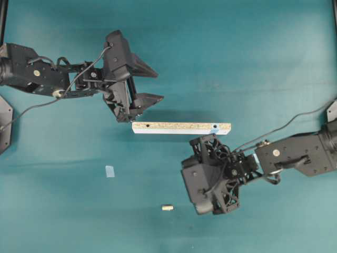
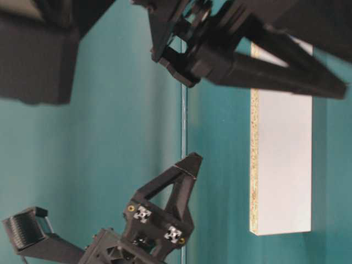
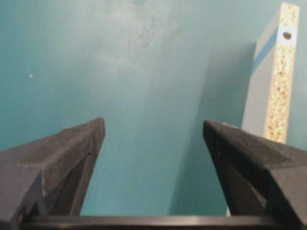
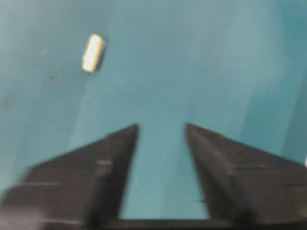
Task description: Insert the rod into the hole on the wooden board.
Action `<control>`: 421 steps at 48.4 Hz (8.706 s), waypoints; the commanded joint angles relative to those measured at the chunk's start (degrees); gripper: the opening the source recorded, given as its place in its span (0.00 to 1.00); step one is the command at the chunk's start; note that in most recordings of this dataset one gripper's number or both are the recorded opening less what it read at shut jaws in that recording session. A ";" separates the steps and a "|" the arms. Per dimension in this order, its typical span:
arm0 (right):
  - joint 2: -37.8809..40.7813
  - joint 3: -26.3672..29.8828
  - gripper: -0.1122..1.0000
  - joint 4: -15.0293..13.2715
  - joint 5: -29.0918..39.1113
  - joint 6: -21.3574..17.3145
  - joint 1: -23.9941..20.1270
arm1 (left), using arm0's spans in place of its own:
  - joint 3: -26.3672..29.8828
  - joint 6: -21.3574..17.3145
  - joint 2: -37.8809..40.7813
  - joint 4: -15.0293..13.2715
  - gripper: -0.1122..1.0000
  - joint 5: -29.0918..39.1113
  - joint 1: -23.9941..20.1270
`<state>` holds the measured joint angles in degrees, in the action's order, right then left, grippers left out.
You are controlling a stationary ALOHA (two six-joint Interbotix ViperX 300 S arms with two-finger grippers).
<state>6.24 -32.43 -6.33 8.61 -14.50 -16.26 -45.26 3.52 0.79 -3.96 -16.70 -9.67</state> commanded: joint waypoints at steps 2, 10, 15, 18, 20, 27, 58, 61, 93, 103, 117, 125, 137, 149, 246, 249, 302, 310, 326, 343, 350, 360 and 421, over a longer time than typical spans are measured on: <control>-1.67 3.34 0.81 0.09 5.54 -1.85 -0.44 | 0.88 0.00 -2.46 0.35 0.96 0.35 0.18; -1.23 7.21 0.83 0.09 12.66 -4.57 -0.88 | 0.88 -0.09 -3.87 0.35 0.96 1.93 0.97; -0.44 9.67 0.83 0.09 16.17 -5.71 -0.97 | 0.62 0.00 -4.31 0.35 0.96 2.81 1.85; 0.35 11.34 0.83 0.09 18.11 -6.33 -1.05 | 0.53 0.00 -4.31 0.35 0.96 3.34 2.29; 1.05 12.57 0.82 0.09 19.07 -6.77 -1.14 | 0.44 0.00 -4.31 0.35 0.96 3.52 2.46; 4.13 17.67 0.82 0.09 22.32 -9.05 -1.32 | 0.35 0.09 -4.31 0.35 0.96 4.13 2.55; 16.35 36.21 0.82 0.09 35.07 -14.50 -4.22 | 0.00 0.09 -4.75 0.35 0.96 6.86 5.45; 16.44 36.30 0.82 0.09 35.07 -14.68 -4.31 | -0.09 0.09 -5.01 0.35 0.96 6.86 6.68; 18.54 38.50 0.82 0.18 35.16 -14.68 -4.48 | -1.58 0.62 -3.34 0.35 0.96 6.59 9.67; 20.57 40.52 0.82 0.09 35.07 -14.68 -4.57 | -3.08 0.62 -3.34 0.35 0.96 6.59 9.67; 21.45 40.61 0.82 0.18 36.65 -14.68 -5.10 | -5.27 0.53 -3.16 0.35 0.96 6.15 9.67; 21.45 40.43 0.82 0.09 38.94 -14.68 -5.10 | -5.54 0.44 -3.16 0.35 0.96 5.27 9.49; 21.53 40.25 0.82 0.09 39.38 -14.50 -5.10 | -5.71 0.44 -3.16 0.35 0.96 5.19 9.40; 22.32 40.25 0.82 0.09 38.85 -14.50 -5.10 | -5.54 0.70 -3.16 0.35 0.96 5.19 9.40; 24.26 39.37 0.43 -0.09 37.97 -14.50 -5.10 | -5.36 0.88 -3.25 0.35 0.96 5.19 9.49; 24.26 39.37 0.43 -0.09 38.06 -14.50 -5.10 | -5.36 0.88 -3.25 0.35 0.96 5.19 9.58; 24.08 37.79 0.23 -2.55 38.76 -14.33 -4.75 | -5.19 1.05 -3.25 0.26 0.96 5.19 9.67; 23.12 37.79 0.20 -3.60 40.25 -14.24 -4.66 | -5.19 0.97 -3.25 0.26 0.96 5.19 9.67; 16.61 37.79 0.20 -7.91 43.07 -14.06 -3.96 | -5.19 0.97 -3.25 0.26 0.96 5.19 9.67; 11.43 37.79 0.20 -7.73 36.30 -14.68 -2.20 | -5.19 0.97 -3.25 0.26 0.96 5.19 9.67; 10.20 37.71 0.20 -7.73 31.11 -14.68 -1.05 | -5.19 0.97 -3.25 0.18 0.96 5.19 9.67; 8.53 35.95 0.20 -7.65 19.34 -14.77 0.44 | -5.19 0.97 -3.25 0.26 0.96 5.19 9.67; -5.27 18.90 0.20 -8.09 -0.35 -14.24 7.29 | -5.01 0.44 -3.16 0.26 0.81 5.36 9.67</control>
<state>3.25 -13.80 -14.24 9.05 -28.83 -8.96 -51.33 4.04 -1.76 -3.78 -10.99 -0.18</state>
